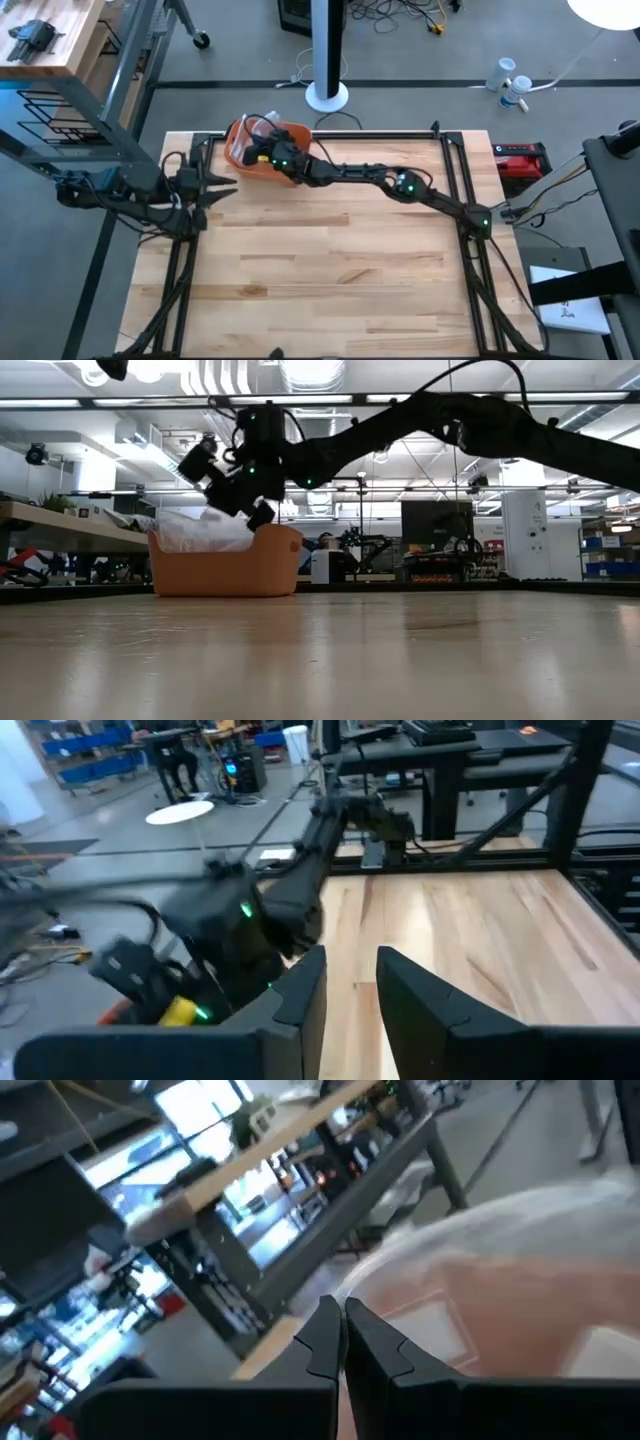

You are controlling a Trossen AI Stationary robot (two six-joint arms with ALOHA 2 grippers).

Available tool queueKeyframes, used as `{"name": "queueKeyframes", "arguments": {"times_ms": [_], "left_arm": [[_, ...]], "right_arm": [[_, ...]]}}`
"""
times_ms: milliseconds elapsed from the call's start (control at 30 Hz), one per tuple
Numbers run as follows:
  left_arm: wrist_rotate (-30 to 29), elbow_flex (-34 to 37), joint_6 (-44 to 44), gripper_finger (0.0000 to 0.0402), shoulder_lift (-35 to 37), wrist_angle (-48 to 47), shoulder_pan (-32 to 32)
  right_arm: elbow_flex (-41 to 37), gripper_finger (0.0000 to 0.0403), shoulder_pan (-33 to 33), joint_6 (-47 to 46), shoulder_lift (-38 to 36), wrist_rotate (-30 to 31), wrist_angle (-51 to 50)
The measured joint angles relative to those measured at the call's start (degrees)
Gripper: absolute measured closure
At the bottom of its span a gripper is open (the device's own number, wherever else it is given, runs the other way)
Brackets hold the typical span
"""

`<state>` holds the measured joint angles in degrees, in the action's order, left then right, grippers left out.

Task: Roll bandage
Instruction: Put the transparent zip bag with the rolled white bandage into the orange bin

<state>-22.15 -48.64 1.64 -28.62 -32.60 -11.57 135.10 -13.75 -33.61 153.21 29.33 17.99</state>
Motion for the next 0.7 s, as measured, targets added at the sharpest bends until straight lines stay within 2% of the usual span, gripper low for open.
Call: {"name": "queueKeyframes", "arguments": {"times_ms": [67,200,300,500,700], "left_arm": [[-0.5,-0.3,0.5,0.0317,0.0,0.0,0.0],[-1.0,-0.4,0.9,0.0309,0.1,0.0,0.0],[-2.8,-0.4,1.8,0.0305,0.2,0.0,0.0],[-4.9,-0.4,2.2,0.0302,0.0,0.0,0.0],[-5.0,-0.4,2.3,0.0311,0.0,0.3,0.0]], "right_arm": [[-1.4,0.0403,0.2,-1.6,0.3,-0.8,2.1],[-2.2,0.0403,0.6,-3.9,0.3,-1.3,-2.5],[-1.8,0.0403,0.9,-0.7,0.3,-1.6,-4.9],[-1.4,0.0386,1.7,4.6,0.0,-8.8,-5.1],[-1.5,0.0353,2.8,9.9,-1.5,-8.9,-6.1]]}}
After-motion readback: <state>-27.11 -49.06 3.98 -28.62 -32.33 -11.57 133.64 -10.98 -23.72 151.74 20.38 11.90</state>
